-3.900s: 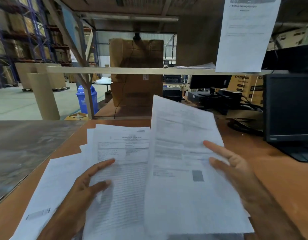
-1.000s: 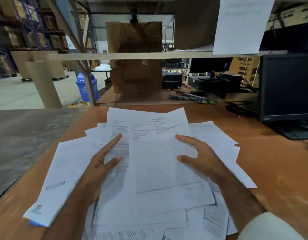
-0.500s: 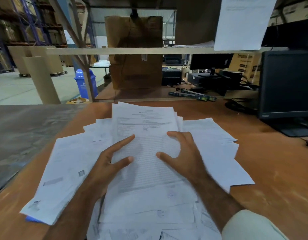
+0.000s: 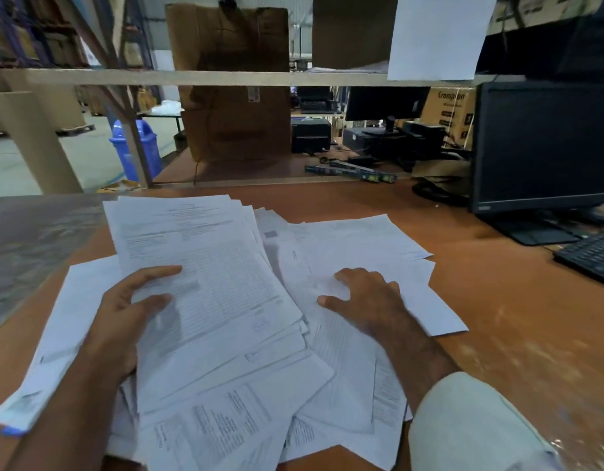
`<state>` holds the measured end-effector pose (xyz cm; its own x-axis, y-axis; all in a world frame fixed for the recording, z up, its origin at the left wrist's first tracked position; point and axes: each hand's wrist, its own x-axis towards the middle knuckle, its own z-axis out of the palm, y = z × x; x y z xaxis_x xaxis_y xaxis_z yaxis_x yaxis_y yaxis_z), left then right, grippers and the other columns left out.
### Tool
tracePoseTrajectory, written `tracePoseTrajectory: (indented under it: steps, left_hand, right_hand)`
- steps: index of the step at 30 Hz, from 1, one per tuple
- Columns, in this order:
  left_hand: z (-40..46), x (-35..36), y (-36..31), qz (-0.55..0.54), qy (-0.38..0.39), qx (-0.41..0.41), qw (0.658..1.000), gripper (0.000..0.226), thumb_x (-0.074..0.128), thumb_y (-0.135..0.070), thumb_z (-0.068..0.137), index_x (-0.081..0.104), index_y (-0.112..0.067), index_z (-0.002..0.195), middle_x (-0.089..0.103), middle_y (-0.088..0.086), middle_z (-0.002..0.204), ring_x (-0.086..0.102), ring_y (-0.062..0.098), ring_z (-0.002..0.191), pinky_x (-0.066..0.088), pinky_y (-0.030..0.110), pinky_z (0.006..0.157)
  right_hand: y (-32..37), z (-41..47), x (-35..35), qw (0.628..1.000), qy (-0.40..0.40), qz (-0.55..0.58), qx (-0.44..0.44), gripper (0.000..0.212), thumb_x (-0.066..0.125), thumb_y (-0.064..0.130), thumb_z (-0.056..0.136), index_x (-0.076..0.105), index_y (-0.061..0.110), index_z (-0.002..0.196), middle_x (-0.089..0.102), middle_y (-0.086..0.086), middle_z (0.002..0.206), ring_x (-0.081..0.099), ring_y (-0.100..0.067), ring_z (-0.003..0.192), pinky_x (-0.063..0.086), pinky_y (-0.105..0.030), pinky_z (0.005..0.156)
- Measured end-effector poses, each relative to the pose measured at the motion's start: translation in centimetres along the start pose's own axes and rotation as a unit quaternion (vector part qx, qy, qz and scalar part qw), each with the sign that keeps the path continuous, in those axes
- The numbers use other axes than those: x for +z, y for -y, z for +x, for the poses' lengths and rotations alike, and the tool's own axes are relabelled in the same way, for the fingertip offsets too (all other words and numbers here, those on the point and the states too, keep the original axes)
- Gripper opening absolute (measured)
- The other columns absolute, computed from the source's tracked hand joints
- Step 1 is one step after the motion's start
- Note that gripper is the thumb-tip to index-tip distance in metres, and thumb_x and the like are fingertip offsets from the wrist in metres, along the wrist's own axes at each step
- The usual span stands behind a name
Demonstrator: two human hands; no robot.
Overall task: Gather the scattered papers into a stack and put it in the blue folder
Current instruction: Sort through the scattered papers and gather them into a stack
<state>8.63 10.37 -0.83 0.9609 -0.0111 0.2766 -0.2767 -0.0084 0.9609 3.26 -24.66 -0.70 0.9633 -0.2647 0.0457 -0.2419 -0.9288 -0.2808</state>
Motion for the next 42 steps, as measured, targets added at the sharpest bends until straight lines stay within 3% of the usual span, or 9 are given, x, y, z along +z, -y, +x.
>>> tracePoseTrajectory:
  steps: [3,7,12,16,19,25,31,37,42]
  left_hand:
    - [0.0,-0.3,0.0,-0.019,-0.001,-0.003,1.000,0.042,0.059,0.017,0.087,0.076,-0.013,0.111,0.069,0.002,0.132,0.061,0.024,0.124,0.048,0.043,0.105]
    - [0.0,-0.2,0.0,-0.019,0.001,-0.016,1.000,0.041,0.060,0.016,0.088,0.077,-0.016,0.108,0.067,0.001,0.134,0.060,0.024,0.124,0.050,0.038,0.099]
    - [0.4,-0.7,0.5,-0.007,-0.009,-0.034,0.999,0.040,0.063,0.011,0.089,0.079,-0.021,0.105,0.064,-0.004,0.138,0.055,0.027,0.130,0.047,0.050,0.108]
    - [0.6,-1.0,0.9,0.003,-0.011,-0.034,0.999,0.040,0.065,0.009,0.089,0.080,-0.024,0.106,0.063,-0.004,0.139,0.055,0.028,0.130,0.046,0.052,0.109]
    - [0.7,-1.0,0.8,0.009,-0.011,-0.030,0.999,0.042,0.065,0.009,0.088,0.080,-0.026,0.105,0.064,-0.005,0.138,0.056,0.027,0.130,0.047,0.052,0.109]
    - [0.7,-0.9,0.6,0.005,-0.011,-0.024,1.000,0.043,0.064,0.011,0.088,0.081,-0.025,0.102,0.065,-0.005,0.137,0.058,0.027,0.128,0.048,0.052,0.108]
    - [0.7,-1.3,0.7,0.011,-0.010,-0.025,1.000,0.039,0.065,0.008,0.089,0.080,-0.024,0.105,0.064,-0.008,0.137,0.056,0.027,0.129,0.048,0.054,0.107]
    - [0.9,-2.3,1.0,0.006,-0.027,-0.020,0.999,0.040,0.066,0.007,0.089,0.079,-0.026,0.107,0.064,-0.008,0.138,0.055,0.026,0.131,0.046,0.053,0.109]
    - [0.7,-2.2,0.6,-0.010,-0.032,-0.028,0.999,0.039,0.066,0.009,0.088,0.079,-0.022,0.106,0.064,-0.009,0.138,0.056,0.024,0.130,0.048,0.049,0.108]
  right_hand:
    - [-0.2,0.0,-0.1,0.999,-0.031,0.012,0.002,0.055,0.052,0.073,0.089,0.057,0.036,0.129,0.059,0.008,0.139,0.051,-0.021,0.126,0.035,-0.046,0.104]
    - [-0.7,-0.6,-0.5,0.997,-0.022,0.073,0.003,0.068,0.054,0.080,0.083,0.056,0.034,0.133,0.054,0.009,0.145,0.048,-0.021,0.131,0.034,-0.048,0.110]
    - [-0.3,-0.9,-0.5,0.999,0.022,0.020,-0.015,0.081,0.049,0.084,0.081,0.047,0.034,0.145,0.043,0.008,0.155,0.039,-0.022,0.140,0.026,-0.050,0.114]
    - [0.2,-0.4,-0.6,0.999,-0.028,0.014,0.011,0.082,0.044,0.085,0.082,0.049,0.031,0.144,0.048,0.005,0.151,0.043,-0.023,0.137,0.034,-0.050,0.112]
    - [0.1,-0.3,-0.8,1.000,0.011,-0.004,-0.016,0.084,0.056,0.086,0.074,0.055,0.032,0.138,0.053,0.006,0.142,0.048,-0.022,0.130,0.041,-0.046,0.107]
    - [0.6,0.3,-1.0,0.998,0.034,0.057,-0.020,0.068,0.080,0.066,0.068,0.062,0.031,0.124,0.067,0.004,0.122,0.061,-0.020,0.108,0.051,-0.038,0.095]
    - [0.4,0.4,-0.9,0.998,0.015,0.055,-0.027,0.054,0.080,0.058,0.075,0.066,0.029,0.117,0.055,0.001,0.127,0.046,-0.014,0.104,0.046,-0.031,0.087]
    - [0.6,0.5,-1.5,0.995,0.030,0.085,-0.033,0.053,0.087,0.040,0.075,0.062,0.032,0.121,0.065,0.002,0.127,0.062,-0.018,0.107,0.054,-0.033,0.091]
    - [-0.3,0.7,-3.8,0.991,-0.004,0.130,-0.017,0.036,0.073,0.031,0.086,0.061,0.037,0.120,0.066,0.006,0.109,0.063,-0.019,0.107,0.053,-0.036,0.089]
